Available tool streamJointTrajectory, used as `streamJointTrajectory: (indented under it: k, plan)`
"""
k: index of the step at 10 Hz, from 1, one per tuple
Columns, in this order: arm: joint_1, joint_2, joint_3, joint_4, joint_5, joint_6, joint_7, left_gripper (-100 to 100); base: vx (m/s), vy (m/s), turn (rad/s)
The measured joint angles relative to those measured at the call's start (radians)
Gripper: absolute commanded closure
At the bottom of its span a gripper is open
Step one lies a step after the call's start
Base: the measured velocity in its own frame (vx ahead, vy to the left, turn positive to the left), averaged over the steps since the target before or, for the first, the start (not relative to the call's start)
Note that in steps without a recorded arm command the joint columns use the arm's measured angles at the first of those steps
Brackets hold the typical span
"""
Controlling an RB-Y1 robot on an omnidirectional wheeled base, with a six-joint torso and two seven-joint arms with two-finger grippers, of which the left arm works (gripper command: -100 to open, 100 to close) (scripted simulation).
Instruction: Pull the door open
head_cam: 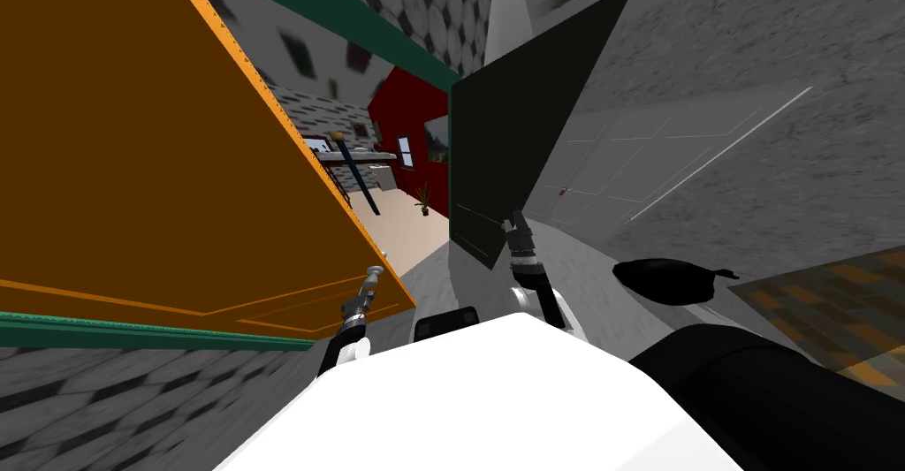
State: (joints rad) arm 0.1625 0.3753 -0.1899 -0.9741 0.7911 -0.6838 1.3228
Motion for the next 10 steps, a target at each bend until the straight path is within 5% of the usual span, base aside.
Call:
streamJointTrajectory:
  k: [1, 2, 8, 10]
  plan:
    - [0.0, 0.0, 0.0, 0.0, 0.0, 0.0, 0.0, 100, 0.0, 0.0, 0.0]
    - [0.0, -0.001, -0.001, 0.0, 0.0, 0.0, 0.0, -100, -0.108, 0.057, -0.093]
    - [0.018, 0.004, -0.058, 0.006, -0.036, -0.084, 0.032, -100, -0.132, 0.061, -0.068]
    - [0.042, 0.006, -0.074, -0.027, -0.044, -0.093, 0.03, -100, -0.083, 0.03, -0.048]
